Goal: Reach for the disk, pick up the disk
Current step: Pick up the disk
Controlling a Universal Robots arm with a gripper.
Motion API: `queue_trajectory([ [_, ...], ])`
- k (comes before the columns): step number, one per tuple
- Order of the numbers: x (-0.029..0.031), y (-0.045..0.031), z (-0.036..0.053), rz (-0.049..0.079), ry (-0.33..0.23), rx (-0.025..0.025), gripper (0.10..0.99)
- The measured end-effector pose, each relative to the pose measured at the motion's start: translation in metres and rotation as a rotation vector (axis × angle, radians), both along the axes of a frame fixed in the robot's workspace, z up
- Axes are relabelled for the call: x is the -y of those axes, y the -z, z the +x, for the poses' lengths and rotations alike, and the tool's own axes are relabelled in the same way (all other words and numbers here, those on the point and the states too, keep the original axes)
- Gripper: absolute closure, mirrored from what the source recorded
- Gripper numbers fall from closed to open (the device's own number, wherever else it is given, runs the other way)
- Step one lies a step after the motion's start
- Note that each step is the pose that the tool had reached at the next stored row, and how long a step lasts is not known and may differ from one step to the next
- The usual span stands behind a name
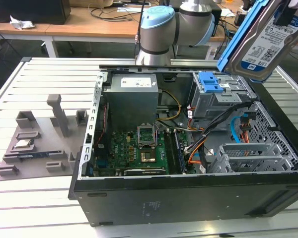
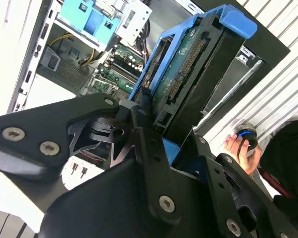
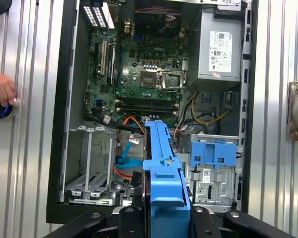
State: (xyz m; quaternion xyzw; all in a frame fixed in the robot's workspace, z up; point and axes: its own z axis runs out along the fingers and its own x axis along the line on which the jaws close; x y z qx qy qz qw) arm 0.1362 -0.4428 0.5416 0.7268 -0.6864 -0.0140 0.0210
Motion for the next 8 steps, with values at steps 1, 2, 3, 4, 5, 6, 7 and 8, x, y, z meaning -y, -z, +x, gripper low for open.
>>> queue_trajectory([
  [1, 0.0016, 0.0000, 0.0000, 0.000, 0.000, 0.0000, 0.722],
  [2, 0.0031, 0.0001, 0.0000, 0.000, 0.000, 0.0000, 0.722],
  [3, 0.0056, 0.0000, 0.0000, 0.000, 0.000, 0.0000, 0.722],
  [4, 0.0070, 0.0001, 0.0000, 0.000, 0.000, 0.0000, 0.722],
  [5, 0.0089, 0.0001, 0.0000, 0.000, 0.000, 0.0000, 0.722],
  [6, 0.0123, 0.0001, 0.0000, 0.000, 0.000, 0.0000, 0.722],
  [7, 0.0155, 0.0001, 0.0000, 0.000, 0.000, 0.0000, 0.722],
  [8, 0.0176, 0.0001, 0.0000, 0.000, 0.000, 0.0000, 0.722],
])
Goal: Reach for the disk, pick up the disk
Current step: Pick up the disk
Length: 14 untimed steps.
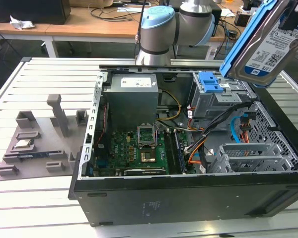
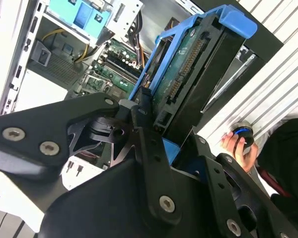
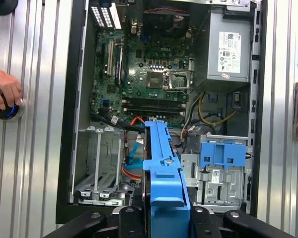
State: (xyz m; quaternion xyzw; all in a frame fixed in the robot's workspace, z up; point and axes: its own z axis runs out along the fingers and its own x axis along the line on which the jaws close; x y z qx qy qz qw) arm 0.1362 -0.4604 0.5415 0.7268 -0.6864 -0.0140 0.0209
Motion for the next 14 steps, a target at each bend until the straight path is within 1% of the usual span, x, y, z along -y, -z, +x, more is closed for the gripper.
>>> queue_trajectory([
  [3, 0.0046, 0.0000, 0.0000, 0.000, 0.000, 0.0000, 0.722],
  [7, 0.0139, 0.0001, 0.0000, 0.000, 0.000, 0.0000, 0.722],
  [11, 0.0200, 0.0001, 0.0000, 0.000, 0.000, 0.0000, 0.722],
  [12, 0.0228, 0.0002, 0.0000, 0.000, 0.000, 0.0000, 0.722],
  [14, 0.0255, 0.0002, 0.0000, 0.000, 0.000, 0.0000, 0.722],
])
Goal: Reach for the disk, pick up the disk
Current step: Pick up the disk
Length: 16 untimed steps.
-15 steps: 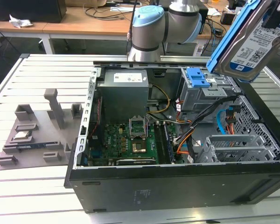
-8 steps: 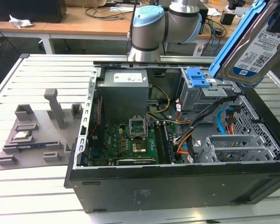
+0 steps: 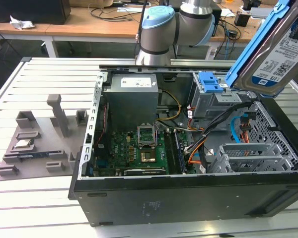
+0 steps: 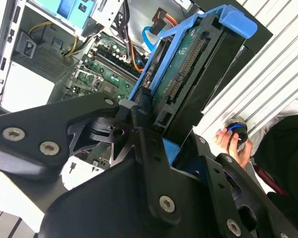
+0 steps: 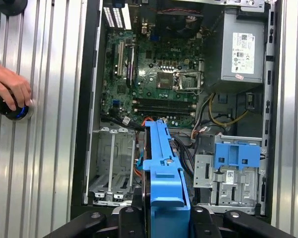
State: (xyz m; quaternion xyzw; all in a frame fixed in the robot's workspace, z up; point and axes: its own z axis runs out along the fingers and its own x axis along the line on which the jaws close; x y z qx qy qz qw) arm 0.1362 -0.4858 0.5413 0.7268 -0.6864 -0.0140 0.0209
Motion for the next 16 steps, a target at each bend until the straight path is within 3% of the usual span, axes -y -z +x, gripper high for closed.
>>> queue_trajectory([
  [16, 0.0319, 0.0005, 0.0000, 0.000, 0.000, 0.0000, 0.722],
])
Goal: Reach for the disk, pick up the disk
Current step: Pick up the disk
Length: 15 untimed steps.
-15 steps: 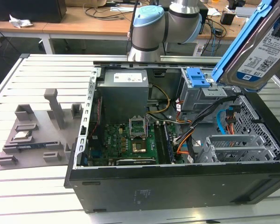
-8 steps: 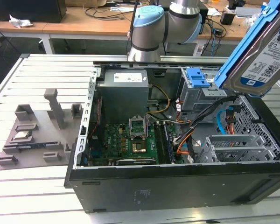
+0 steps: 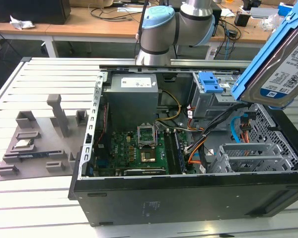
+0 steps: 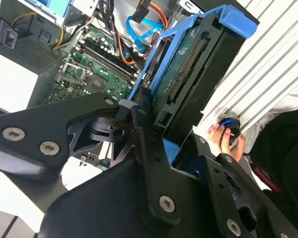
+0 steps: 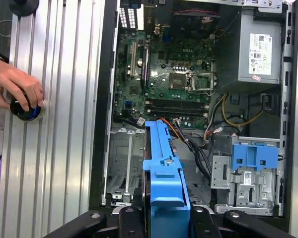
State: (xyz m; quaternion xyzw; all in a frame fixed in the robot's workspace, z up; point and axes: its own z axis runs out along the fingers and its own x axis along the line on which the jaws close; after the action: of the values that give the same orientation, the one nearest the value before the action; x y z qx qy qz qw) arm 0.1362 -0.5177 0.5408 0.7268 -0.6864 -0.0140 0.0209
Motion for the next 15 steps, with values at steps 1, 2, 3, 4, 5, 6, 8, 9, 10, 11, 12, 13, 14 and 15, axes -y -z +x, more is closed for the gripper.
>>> queue_trajectory([
  [1, 0.0015, 0.0000, 0.0000, 0.000, 0.000, 0.0000, 0.722],
  [2, 0.0045, 0.0002, 0.0000, 0.000, 0.000, 0.0000, 0.722],
  [3, 0.0054, 0.0005, 0.0000, 0.000, 0.000, 0.0001, 0.722],
  [4, 0.0060, 0.0010, 0.0000, 0.000, 0.000, 0.0000, 0.722],
  [5, 0.0066, 0.0025, 0.0000, 0.000, 0.000, 0.0000, 0.722],
  [6, 0.0069, 0.0036, 0.0000, 0.000, 0.000, 0.0000, 0.722],
  [8, 0.0075, 0.0066, 0.0001, 0.000, 0.000, -0.0001, 0.722],
  [9, 0.0077, 0.0079, 0.0002, 0.000, 0.000, -0.0001, 0.722],
  [10, 0.0083, 0.0100, 0.0003, 0.000, 0.000, -0.0001, 0.722],
  [11, 0.0087, 0.0114, 0.0005, 0.000, 0.000, -0.0001, 0.722],
  [12, 0.0089, 0.0121, 0.0006, 0.000, 0.000, -0.0002, 0.722],
  [13, 0.0092, 0.0133, 0.0010, 0.000, 0.000, -0.0002, 0.722],
  [14, 0.0096, 0.0147, 0.0015, 0.000, 0.001, -0.0001, 0.722],
  [15, 0.0098, 0.0153, 0.0019, 0.000, 0.004, -0.0002, 0.722],
])
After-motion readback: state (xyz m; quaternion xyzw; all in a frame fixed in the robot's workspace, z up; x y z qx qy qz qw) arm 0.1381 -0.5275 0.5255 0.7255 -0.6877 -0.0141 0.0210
